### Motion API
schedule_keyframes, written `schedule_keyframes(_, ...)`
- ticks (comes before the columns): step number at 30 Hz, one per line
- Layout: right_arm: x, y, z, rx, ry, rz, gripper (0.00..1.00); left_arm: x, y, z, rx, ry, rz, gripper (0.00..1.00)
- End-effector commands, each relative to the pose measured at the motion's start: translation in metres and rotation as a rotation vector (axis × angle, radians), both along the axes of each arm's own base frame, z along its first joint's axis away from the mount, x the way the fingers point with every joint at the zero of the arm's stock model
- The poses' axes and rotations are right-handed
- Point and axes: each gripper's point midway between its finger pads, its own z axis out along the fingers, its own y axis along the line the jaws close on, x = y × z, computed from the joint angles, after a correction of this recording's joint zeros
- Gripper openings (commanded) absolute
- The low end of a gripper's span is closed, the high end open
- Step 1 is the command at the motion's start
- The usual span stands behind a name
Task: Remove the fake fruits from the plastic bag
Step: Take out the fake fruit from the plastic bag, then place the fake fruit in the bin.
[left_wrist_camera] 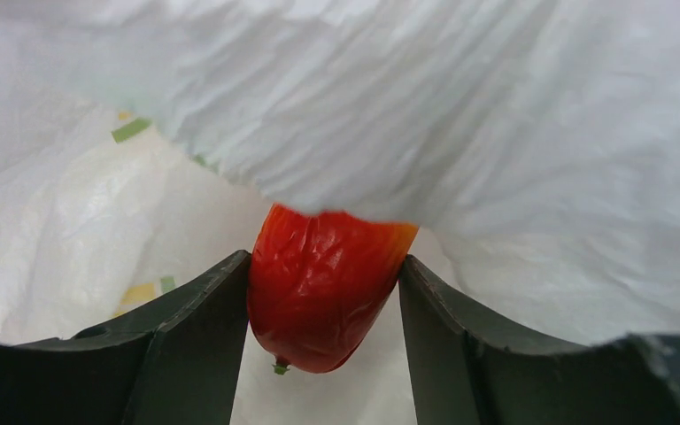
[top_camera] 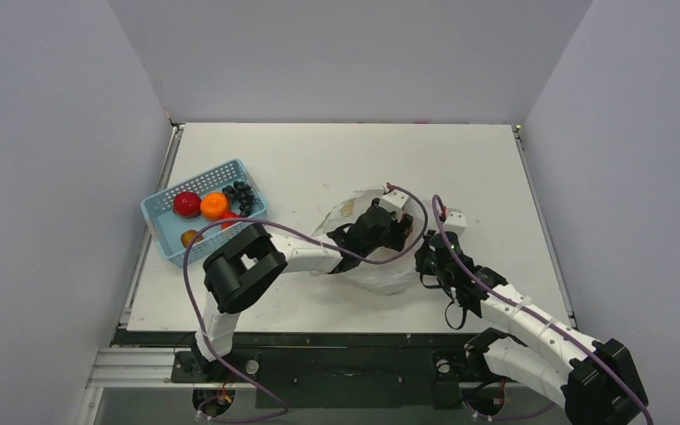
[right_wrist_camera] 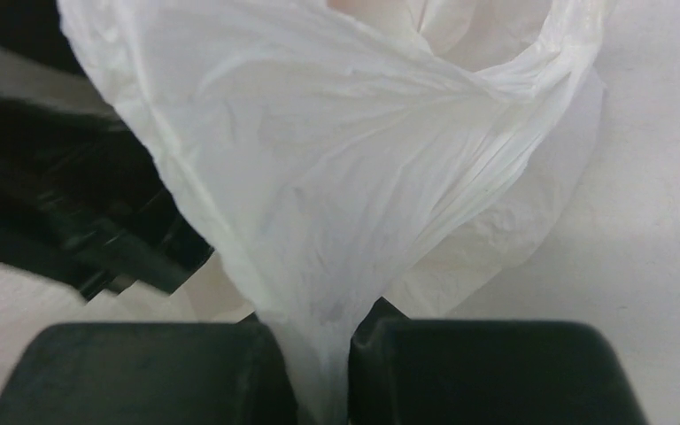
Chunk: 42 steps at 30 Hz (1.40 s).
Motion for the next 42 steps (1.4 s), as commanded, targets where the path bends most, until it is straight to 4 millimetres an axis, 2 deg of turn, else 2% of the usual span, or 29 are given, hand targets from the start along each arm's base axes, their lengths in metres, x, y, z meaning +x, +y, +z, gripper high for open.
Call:
schedule_keyframes(1, 0.013, -0.021, 0.007, -0.014, -0.063, -0.156, 0.00, -0.024, -0.006, 0.039, -0.171, 0.089, -0.026, 0.02)
schedule_keyframes(4, 0.016, -0.029, 0.009, -0.027, -0.075, -0.194, 0.00, -0.037, -0.002, 0.036, -0.188, 0.156, -0.036, 0.00)
schedule_keyframes(9, 0.021, -0.048, 0.015, -0.067, -0.094, -0.281, 0.00, -0.058, 0.012, 0.041, -0.218, 0.227, -0.050, 0.00)
schedule_keyframes(11, 0.021, -0.060, 0.013, -0.091, -0.089, -0.337, 0.00, -0.065, 0.020, 0.047, -0.230, 0.249, -0.049, 0.00)
schedule_keyframes(12, 0.021, -0.068, 0.013, -0.104, -0.091, -0.381, 0.00, -0.070, 0.025, 0.043, -0.224, 0.268, -0.048, 0.00)
schedule_keyframes(13, 0.020, -0.073, 0.011, -0.115, -0.089, -0.406, 0.00, -0.072, 0.027, 0.053, -0.242, 0.263, -0.051, 0.00)
schedule_keyframes(14, 0.019, -0.081, 0.011, -0.127, -0.092, -0.451, 0.00, -0.076, 0.032, 0.049, -0.241, 0.281, -0.049, 0.00)
schedule_keyframes(15, 0.019, -0.084, 0.010, -0.132, -0.088, -0.467, 0.00, -0.077, 0.036, 0.059, -0.263, 0.276, -0.047, 0.00)
schedule_keyframes(16, 0.019, -0.088, 0.009, -0.137, -0.084, -0.482, 0.00, -0.081, 0.041, 0.057, -0.270, 0.295, -0.041, 0.00)
schedule_keyframes(17, 0.019, -0.089, 0.010, -0.138, -0.084, -0.489, 0.00, -0.081, 0.046, 0.069, -0.296, 0.288, -0.039, 0.00)
schedule_keyframes(18, 0.019, -0.091, 0.010, -0.142, -0.082, -0.500, 0.00, -0.084, 0.052, 0.067, -0.304, 0.303, -0.029, 0.00)
schedule_keyframes(19, 0.019, -0.092, 0.010, -0.141, -0.083, -0.506, 0.00, -0.084, 0.058, 0.081, -0.333, 0.290, -0.024, 0.00)
schedule_keyframes(20, 0.019, -0.094, 0.010, -0.139, -0.083, -0.515, 0.00, -0.085, 0.063, 0.080, -0.343, 0.295, -0.014, 0.00)
schedule_keyframes(21, 0.018, -0.095, 0.009, -0.135, -0.084, -0.518, 0.00, -0.084, 0.069, 0.095, -0.377, 0.276, -0.013, 0.00)
schedule_keyframes(22, 0.017, -0.096, 0.009, -0.134, -0.083, -0.526, 0.00, -0.085, 0.074, 0.096, -0.383, 0.278, -0.008, 0.00)
schedule_keyframes(24, 0.014, -0.102, 0.008, -0.133, -0.087, -0.560, 0.00, -0.082, 0.087, 0.117, -0.432, 0.263, 0.007, 0.00)
schedule_keyframes(28, 0.006, -0.121, 0.011, -0.109, -0.120, -0.665, 0.00, -0.067, 0.134, 0.146, -0.481, 0.214, 0.136, 0.00)
schedule_keyframes(29, 0.004, -0.125, 0.017, -0.088, -0.146, -0.687, 0.00, -0.063, 0.147, 0.144, -0.461, 0.211, 0.188, 0.00)
schedule_keyframes(30, 0.001, -0.130, 0.018, -0.062, -0.167, -0.713, 0.00, -0.059, 0.163, 0.154, -0.478, 0.188, 0.228, 0.00)
schedule_keyframes(31, 0.000, -0.134, 0.019, -0.052, -0.177, -0.734, 0.00, -0.055, 0.178, 0.149, -0.451, 0.187, 0.289, 0.00)
schedule_keyframes(32, -0.003, -0.137, 0.020, -0.029, -0.196, -0.747, 0.00, -0.051, 0.196, 0.158, -0.471, 0.165, 0.337, 0.00)
schedule_keyframes(33, -0.003, -0.139, 0.021, -0.021, -0.206, -0.760, 0.00, -0.049, 0.214, 0.149, -0.434, 0.170, 0.407, 0.00)
schedule_keyframes(34, -0.004, -0.140, 0.021, -0.015, -0.213, -0.765, 0.00, -0.045, 0.234, 0.155, -0.442, 0.148, 0.462, 0.00)
schedule_keyframes(35, -0.005, -0.141, 0.020, -0.016, -0.211, -0.769, 0.00, -0.044, 0.254, 0.143, -0.399, 0.152, 0.538, 0.00)
schedule_keyframes(36, -0.005, -0.141, 0.020, -0.015, -0.211, -0.772, 0.00, -0.040, 0.276, 0.149, -0.410, 0.130, 0.604, 0.00)
schedule_keyframes(37, -0.006, -0.142, 0.020, -0.012, -0.212, -0.777, 0.00, -0.041, 0.296, 0.139, -0.374, 0.141, 0.682, 0.00)
schedule_keyframes(39, -0.005, -0.142, 0.020, -0.011, -0.213, -0.784, 0.00, -0.036, 0.349, 0.132, -0.351, 0.133, 0.857, 0.00)
schedule_keyframes(42, -0.004, -0.140, 0.017, -0.009, -0.206, -0.780, 0.00, -0.040, 0.399, 0.126, -0.322, 0.131, 1.018, 0.00)
